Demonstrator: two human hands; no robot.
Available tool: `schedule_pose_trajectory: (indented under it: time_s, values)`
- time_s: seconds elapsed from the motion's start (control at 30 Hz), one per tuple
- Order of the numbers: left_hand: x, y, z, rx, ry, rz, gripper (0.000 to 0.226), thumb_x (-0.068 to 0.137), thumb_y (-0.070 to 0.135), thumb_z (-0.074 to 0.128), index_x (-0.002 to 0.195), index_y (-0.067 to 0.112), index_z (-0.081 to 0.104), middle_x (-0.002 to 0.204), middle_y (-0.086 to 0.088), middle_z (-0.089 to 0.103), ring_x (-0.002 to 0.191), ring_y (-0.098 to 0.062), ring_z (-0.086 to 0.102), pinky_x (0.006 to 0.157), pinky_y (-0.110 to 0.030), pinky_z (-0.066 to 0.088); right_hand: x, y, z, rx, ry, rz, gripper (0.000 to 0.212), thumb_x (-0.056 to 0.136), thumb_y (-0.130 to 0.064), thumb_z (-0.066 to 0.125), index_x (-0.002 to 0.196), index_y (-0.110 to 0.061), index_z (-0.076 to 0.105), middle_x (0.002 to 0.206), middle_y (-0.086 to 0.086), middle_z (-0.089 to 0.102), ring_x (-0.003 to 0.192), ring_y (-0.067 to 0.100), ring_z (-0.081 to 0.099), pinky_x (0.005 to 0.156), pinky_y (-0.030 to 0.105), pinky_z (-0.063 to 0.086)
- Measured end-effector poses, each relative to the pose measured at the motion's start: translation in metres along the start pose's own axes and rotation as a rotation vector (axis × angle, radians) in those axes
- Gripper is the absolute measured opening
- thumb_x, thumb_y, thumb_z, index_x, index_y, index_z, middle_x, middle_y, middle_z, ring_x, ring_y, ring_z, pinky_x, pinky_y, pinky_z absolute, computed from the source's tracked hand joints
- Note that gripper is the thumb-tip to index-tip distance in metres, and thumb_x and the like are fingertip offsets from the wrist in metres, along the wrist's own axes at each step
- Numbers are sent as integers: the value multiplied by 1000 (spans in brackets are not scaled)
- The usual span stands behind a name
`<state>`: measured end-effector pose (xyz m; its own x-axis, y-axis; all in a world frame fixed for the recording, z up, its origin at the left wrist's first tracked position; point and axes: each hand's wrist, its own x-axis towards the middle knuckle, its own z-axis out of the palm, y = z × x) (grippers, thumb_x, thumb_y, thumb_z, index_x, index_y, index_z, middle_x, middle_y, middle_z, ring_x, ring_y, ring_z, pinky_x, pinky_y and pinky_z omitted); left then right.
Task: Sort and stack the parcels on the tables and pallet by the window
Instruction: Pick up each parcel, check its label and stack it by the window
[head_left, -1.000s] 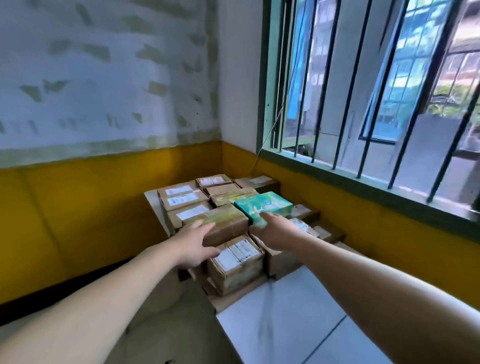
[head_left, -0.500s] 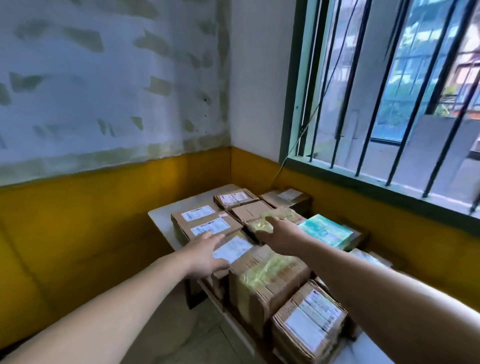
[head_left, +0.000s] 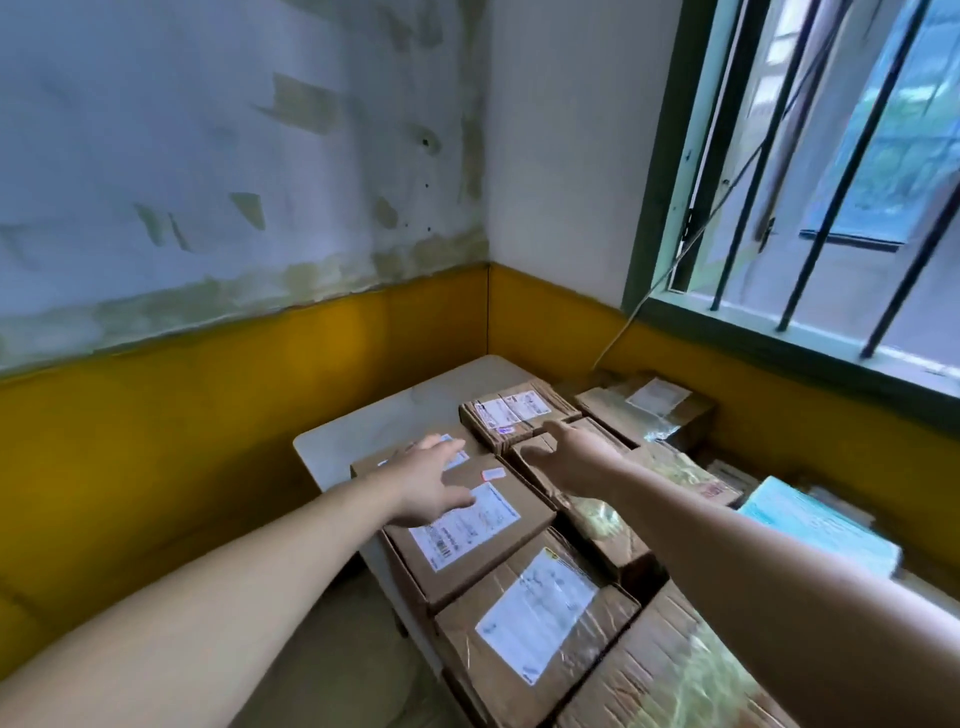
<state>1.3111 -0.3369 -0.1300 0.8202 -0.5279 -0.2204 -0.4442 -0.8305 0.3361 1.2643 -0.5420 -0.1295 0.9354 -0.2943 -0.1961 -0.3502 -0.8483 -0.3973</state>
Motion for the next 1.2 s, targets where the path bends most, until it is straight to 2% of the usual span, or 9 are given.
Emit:
schedule_pose_trajectory:
  time_s: [0.07, 0.13, 0.4, 0.53, 0.67, 0.97, 1.07, 1.13, 1.2]
  values:
    - [26, -13, -2, 9, -11, 11, 80, 89, 52, 58, 152, 31, 15, 161, 1, 7, 146, -23, 16, 118, -41, 21, 20, -6, 5, 6, -8, 32, 68, 97, -57, 45, 153, -23, 26, 135, 11, 57, 117, 28, 57, 83, 31, 47]
    - [55, -26, -2, -9, -26, 28, 80, 88, 53, 58, 152, 32, 16, 161, 2, 7, 147, -23, 16, 118, -42, 21, 42, -9, 13, 41, -4, 71, 68, 97, -57, 46, 153, -23, 27, 140, 11, 54, 121, 29, 55, 89, 32, 47]
    - [163, -76, -7, -100, -127, 217, 77, 88, 47, 60, 152, 28, 22, 160, 0, 14, 144, -22, 21, 116, -40, 24, 113, -29, 46, 225, 118, 312, 63, 98, -51, 49, 149, -17, 35, 142, 13, 53, 123, 28, 55, 101, 38, 47]
    - [206, -91, -15, -38, -169, 291, 77, 88, 47, 60, 151, 28, 22, 159, -2, 17, 144, -23, 21, 116, -39, 24, 133, -42, 57, 273, 165, 411, 63, 97, -49, 52, 150, -19, 34, 144, 12, 51, 125, 28, 53, 103, 37, 45]
    - [241, -88, -14, -60, -220, 342, 77, 88, 43, 62, 151, 25, 23, 157, -5, 22, 143, -24, 23, 117, -39, 23, 151, -36, 63, 217, 183, 468, 69, 94, -56, 52, 151, -24, 32, 145, 10, 48, 125, 27, 52, 103, 44, 47]
    - [321, -58, 5, -49, -306, 280, 87, 86, 42, 64, 153, 28, 11, 161, -9, 4, 146, -30, 14, 118, -41, 18, 203, 4, 67, 26, 197, 541, 63, 94, -58, 47, 146, -25, 37, 144, 9, 46, 130, 29, 43, 107, 45, 39]
    - [345, -51, 16, -103, -377, 247, 89, 85, 40, 66, 153, 27, 11, 157, -11, 22, 141, -27, 28, 115, -35, 25, 214, 16, 74, -6, 199, 571, 61, 93, -59, 44, 144, -26, 37, 151, 14, 36, 139, 31, 32, 112, 46, 31]
    - [354, -48, 21, -182, -431, 227, 90, 87, 33, 67, 154, 27, 8, 148, -6, 41, 126, -21, 46, 105, -26, 35, 218, 21, 78, -33, 205, 594, 64, 93, -60, 42, 146, -26, 32, 155, 16, 29, 145, 31, 23, 114, 46, 24]
    - [358, -46, 23, -251, -464, 229, 90, 89, 26, 67, 154, 26, 5, 142, -3, 48, 112, -15, 49, 93, -19, 35, 221, 23, 83, -24, 211, 603, 68, 93, -60, 41, 150, -26, 26, 159, 17, 21, 149, 31, 14, 118, 48, 18]
